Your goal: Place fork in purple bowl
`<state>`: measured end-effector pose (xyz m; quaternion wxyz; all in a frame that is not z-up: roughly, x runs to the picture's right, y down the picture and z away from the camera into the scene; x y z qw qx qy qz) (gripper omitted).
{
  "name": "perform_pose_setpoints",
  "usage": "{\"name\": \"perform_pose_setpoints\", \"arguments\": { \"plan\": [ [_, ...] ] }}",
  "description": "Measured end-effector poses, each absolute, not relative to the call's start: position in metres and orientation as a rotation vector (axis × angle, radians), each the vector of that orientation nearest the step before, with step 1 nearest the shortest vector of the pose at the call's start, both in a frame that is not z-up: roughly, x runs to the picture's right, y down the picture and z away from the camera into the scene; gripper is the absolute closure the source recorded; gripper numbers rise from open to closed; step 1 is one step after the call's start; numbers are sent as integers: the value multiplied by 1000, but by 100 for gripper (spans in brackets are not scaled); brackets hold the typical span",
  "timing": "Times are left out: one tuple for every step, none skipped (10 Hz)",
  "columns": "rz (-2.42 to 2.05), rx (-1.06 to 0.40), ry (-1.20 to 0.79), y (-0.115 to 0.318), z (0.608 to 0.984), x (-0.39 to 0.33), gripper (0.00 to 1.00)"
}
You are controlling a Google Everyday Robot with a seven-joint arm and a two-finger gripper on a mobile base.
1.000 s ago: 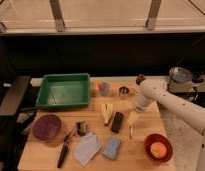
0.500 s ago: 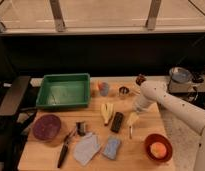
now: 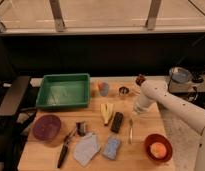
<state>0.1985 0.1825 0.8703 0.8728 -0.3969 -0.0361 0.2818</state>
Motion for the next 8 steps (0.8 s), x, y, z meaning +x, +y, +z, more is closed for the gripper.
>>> {"name": "perform_pose_setpoints", "arguments": {
  "plan": [
    [589,-830,-76,183,870,199,99],
    [590,-829,-76,183,870,199,100],
    [591,-823,-82,181,870,197,100],
    [605,-808,-106,176,868,195,100],
    [617,-782,-120,165,861,199,100],
    [620,-770,-125,149,852,199,100],
    [620,-758,-130,130,841,197,100],
    [621,-746,-133,115,831,199,100]
  ]
}}
